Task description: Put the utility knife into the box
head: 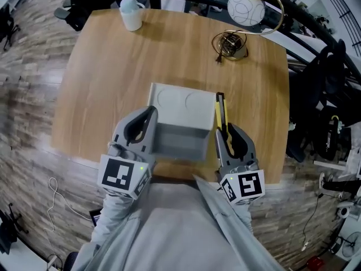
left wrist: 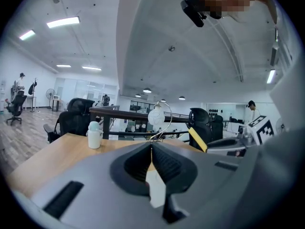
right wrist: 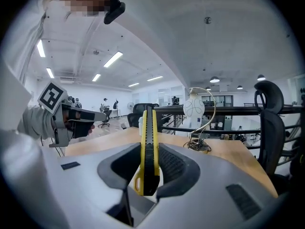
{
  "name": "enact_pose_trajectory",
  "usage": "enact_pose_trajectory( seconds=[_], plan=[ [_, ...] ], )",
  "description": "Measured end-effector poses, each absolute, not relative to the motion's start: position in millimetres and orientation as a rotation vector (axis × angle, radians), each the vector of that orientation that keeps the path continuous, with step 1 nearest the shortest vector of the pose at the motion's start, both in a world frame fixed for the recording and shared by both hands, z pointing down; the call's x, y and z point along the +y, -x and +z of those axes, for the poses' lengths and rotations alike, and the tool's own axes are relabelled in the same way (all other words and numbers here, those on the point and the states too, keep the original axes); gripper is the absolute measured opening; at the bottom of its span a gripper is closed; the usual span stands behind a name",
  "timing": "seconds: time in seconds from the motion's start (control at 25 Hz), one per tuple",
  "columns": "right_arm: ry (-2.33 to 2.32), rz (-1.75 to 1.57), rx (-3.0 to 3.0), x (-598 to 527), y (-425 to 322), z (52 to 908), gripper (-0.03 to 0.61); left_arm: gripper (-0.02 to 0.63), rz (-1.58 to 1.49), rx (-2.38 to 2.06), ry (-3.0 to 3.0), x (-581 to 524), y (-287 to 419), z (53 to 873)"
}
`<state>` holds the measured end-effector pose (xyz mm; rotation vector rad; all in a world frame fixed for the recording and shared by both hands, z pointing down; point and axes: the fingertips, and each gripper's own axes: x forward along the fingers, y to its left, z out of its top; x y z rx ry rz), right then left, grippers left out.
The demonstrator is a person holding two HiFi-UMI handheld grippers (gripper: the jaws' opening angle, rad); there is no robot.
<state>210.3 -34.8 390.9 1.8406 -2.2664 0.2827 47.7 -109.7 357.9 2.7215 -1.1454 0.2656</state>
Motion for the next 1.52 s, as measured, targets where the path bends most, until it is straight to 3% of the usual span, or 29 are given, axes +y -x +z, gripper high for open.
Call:
enact_pose_trajectory(
  seconds=[1.52],
  plan=[
    [-1.029,0.133,-2.177,-35,-104,518,0.127,0.021,0.297,-1.108,-2.652,-103,-14,396]
  ],
)
